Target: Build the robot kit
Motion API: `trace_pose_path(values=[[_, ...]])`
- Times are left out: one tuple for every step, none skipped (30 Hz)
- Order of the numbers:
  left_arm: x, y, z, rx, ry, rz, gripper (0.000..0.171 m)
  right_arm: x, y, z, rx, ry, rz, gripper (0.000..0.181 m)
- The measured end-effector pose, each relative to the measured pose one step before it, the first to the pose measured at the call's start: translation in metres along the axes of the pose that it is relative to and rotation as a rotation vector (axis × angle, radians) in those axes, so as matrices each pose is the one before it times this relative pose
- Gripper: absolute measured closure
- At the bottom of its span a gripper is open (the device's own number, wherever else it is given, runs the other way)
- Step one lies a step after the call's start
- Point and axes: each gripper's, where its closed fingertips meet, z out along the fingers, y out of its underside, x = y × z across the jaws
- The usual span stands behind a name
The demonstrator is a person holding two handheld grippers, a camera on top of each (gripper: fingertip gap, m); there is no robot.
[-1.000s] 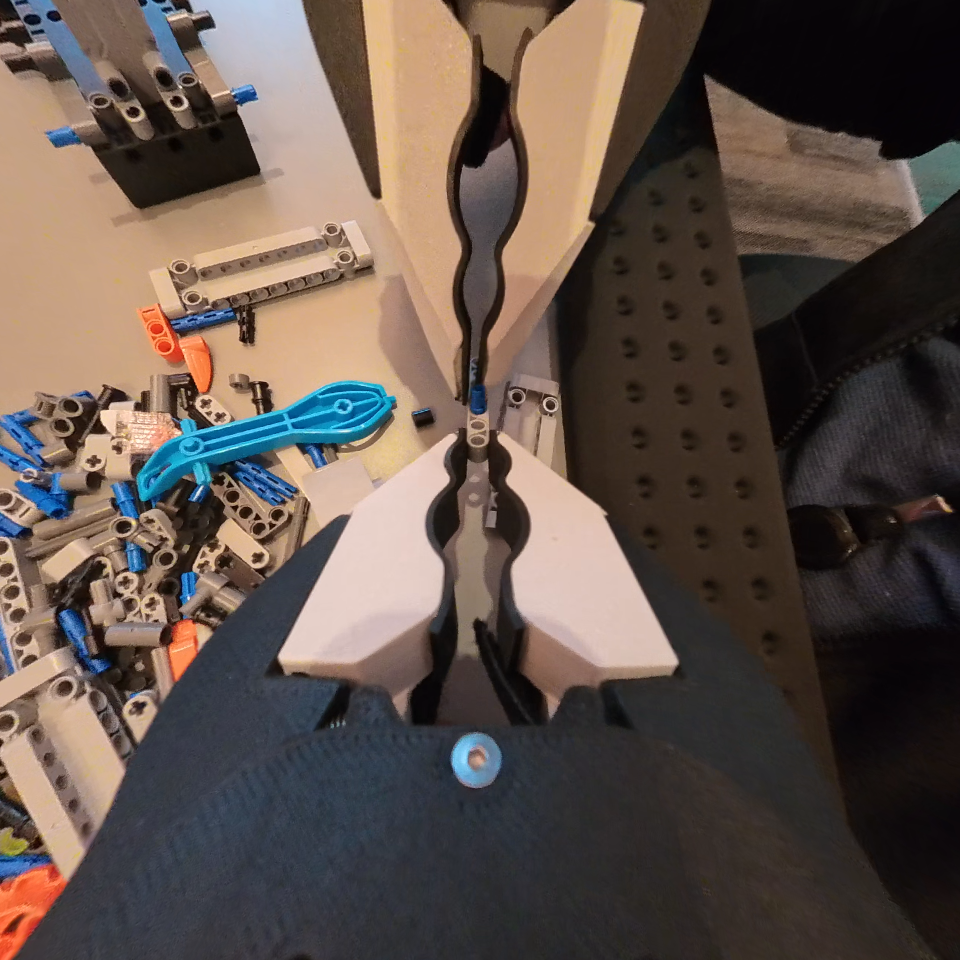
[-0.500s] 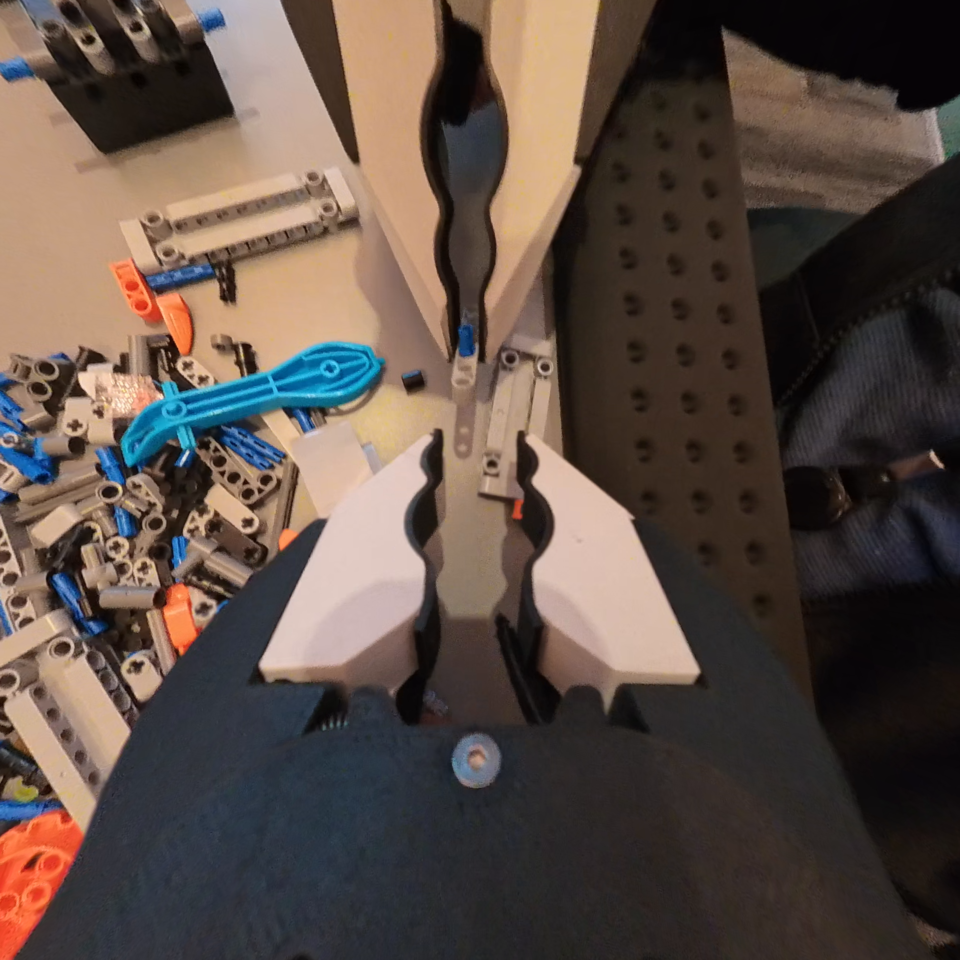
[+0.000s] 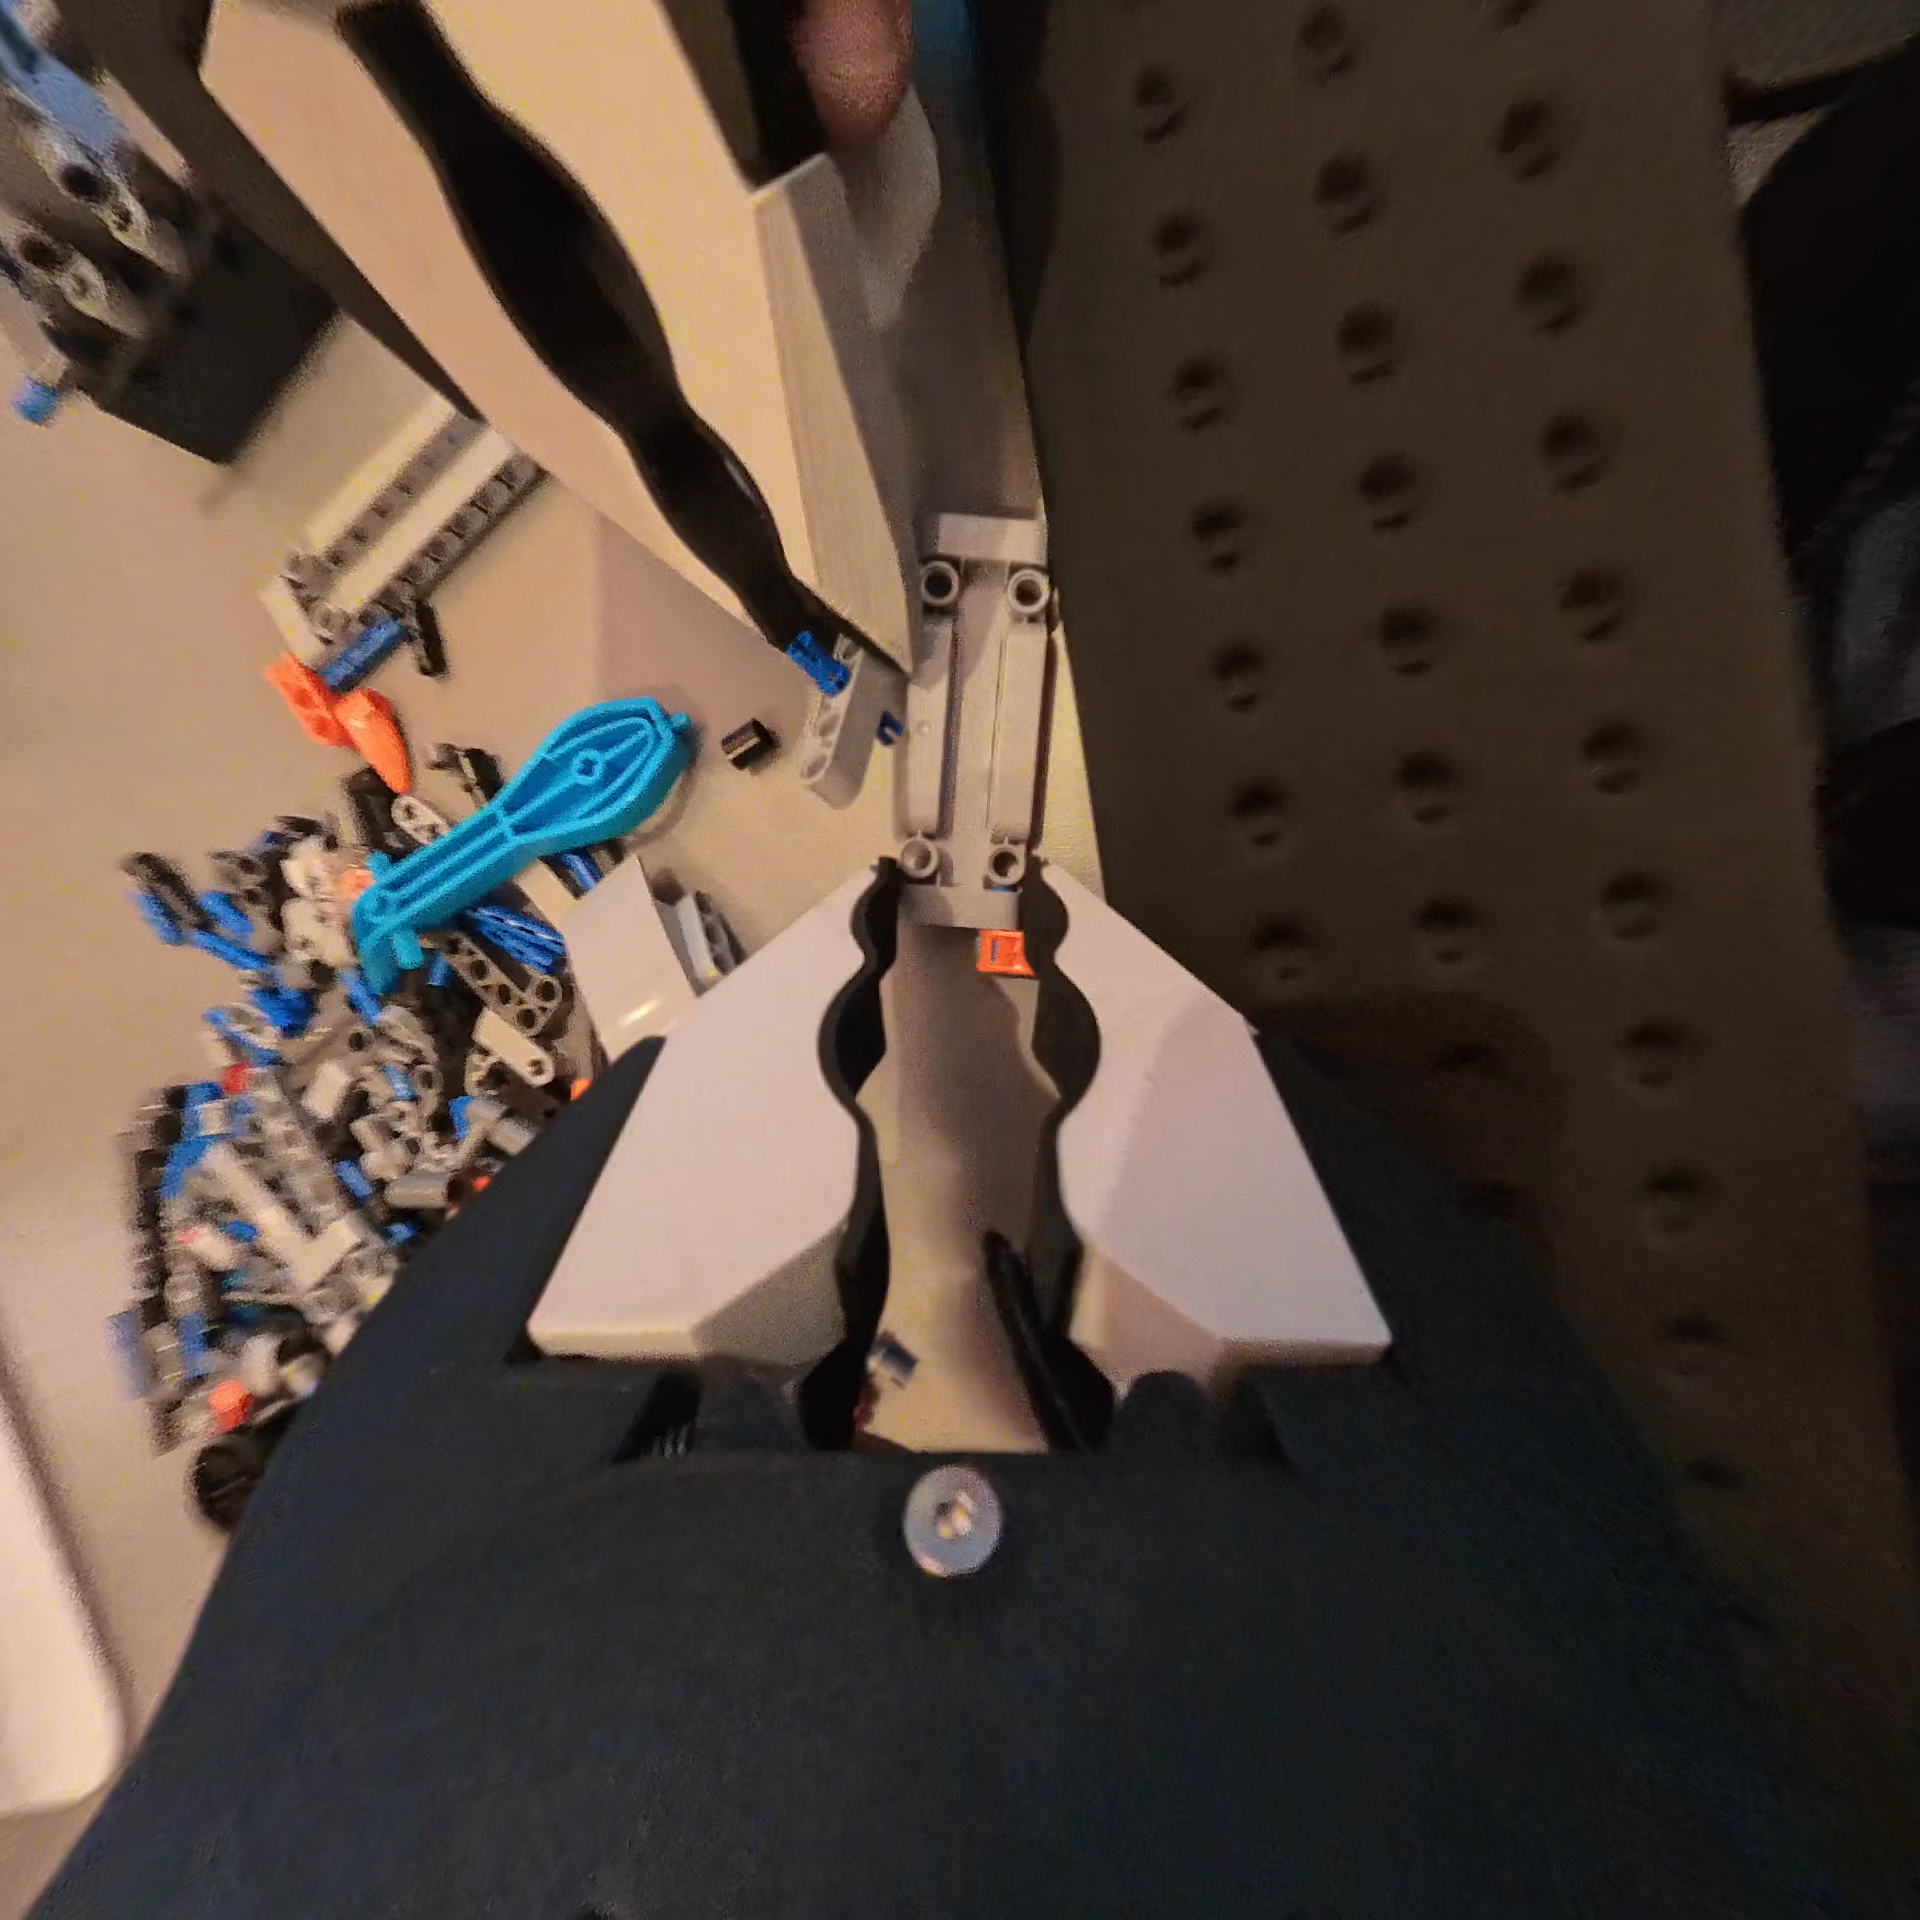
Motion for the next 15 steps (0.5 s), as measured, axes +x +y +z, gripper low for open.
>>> trace_pose_path(values=[[-0.00254,-0.00055,0.00024,-0.01101,-0.0536,0.0391,0.15,0.00025,-0.00028,-0.00061,0.0041,-0.0005,0.0127,0.176],[-0.00105,-0.00112,0.00034,-0.00403,-0.0483,0.0489,0.15,-0.00069,-0.00028,-0.00143,0.0046,-0.0059,0.0081,0.175],[-0.00137,-0.00104,0.00026,-0.00392,-0.0487,0.0472,0.15,-0.00042,-0.00077,-0.00163,0.0075,-0.0002,0.0025,0.175],[-0.00287,-0.00041,0.00026,-0.00605,-0.0524,0.0384,0.15,-0.00055,-0.00028,-0.001,0.0028,0.0031,0.0037,0.175],[-0.0024,-0.00068,0.00027,-0.00199,-0.046,0.0318,0.15,-0.00014,-0.00037,-0.00135,0.0032,0.0044,0.0092,0.175],[-0.00213,-0.00117,-0.00016,0.00435,-0.0458,0.039,0.15,0.00009,-0.00046,-0.002,0.0028,0.0037,0.0109,0.175],[-0.00121,-0.00075,-0.00036,0.00211,-0.0373,0.0425,0.15,0.002,-0.00198,-0.00213,0.0149,0.0219,-0.0039,0.175],[-0.00104,-0.00084,-0.0008,0.00118,-0.0309,0.0386,0.15,-0.00035,-0.00164,-0.00135,0.014,0.0034,0.0042,0.175],[-0.00193,-0.00138,-0.00129,0.00367,-0.032,0.0317,0.15,-0.00225,0.00141,0.00019,-0.006,-0.0149,0.0129,0.175],[-0.00054,-0.00025,-0.00036,-0.00146,-0.019,0.0229,0.15,-0.00092,0.00165,0.00088,-0.009,-0.0017,0.003,0.175],[-0.00009,0.00034,0.00042,-0.0027,-0.0159,0.0157,0.15,-0.00029,0.00017,0.00003,-0.0044,0.0041,0.0017,0.175],[-0.00102,-0.00047,-0.00032,0.00287,-0.0208,0.0171,0.15,0.0,0.0006,-0.00087,-0.0107,0.0086,0.0019,0.175],[-0.00077,-0.00147,-0.00088,0.00862,-0.0176,0.0237,0.15,0.0002,0.00063,-0.00134,-0.0147,0.0108,0.0012,0.175],[0.00018,-0.0001,0.00009,-0.00406,-0.0014,0.0082,0.15,-0.00141,0.00082,-0.00062,-0.0173,0.0022,-0.0031,0.175],[0.00009,0.00039,0.0009,-0.00649,-0.0006,0.0027,0.15,-0.00147,0.00067,-0.00006,-0.0193,0.0021,-0.0006,0.175]])
